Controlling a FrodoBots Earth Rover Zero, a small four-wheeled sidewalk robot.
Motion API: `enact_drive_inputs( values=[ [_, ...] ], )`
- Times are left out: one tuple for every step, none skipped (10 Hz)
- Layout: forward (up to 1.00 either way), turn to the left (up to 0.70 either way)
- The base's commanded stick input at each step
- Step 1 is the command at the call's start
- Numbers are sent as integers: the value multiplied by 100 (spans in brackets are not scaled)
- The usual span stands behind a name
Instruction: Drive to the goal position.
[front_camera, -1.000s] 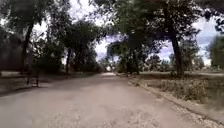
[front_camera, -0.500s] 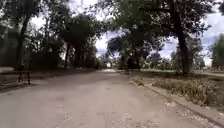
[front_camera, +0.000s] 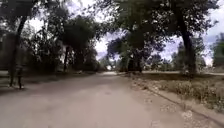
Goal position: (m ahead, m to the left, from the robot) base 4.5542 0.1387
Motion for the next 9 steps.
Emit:
enact_drive_inputs(
  values=[
    [85, 0],
    [85, 0],
    [85, 0],
    [85, 0],
    [85, 0],
    [85, 0],
    [85, 0],
    [85, 0],
    [85, 0]
  ],
)
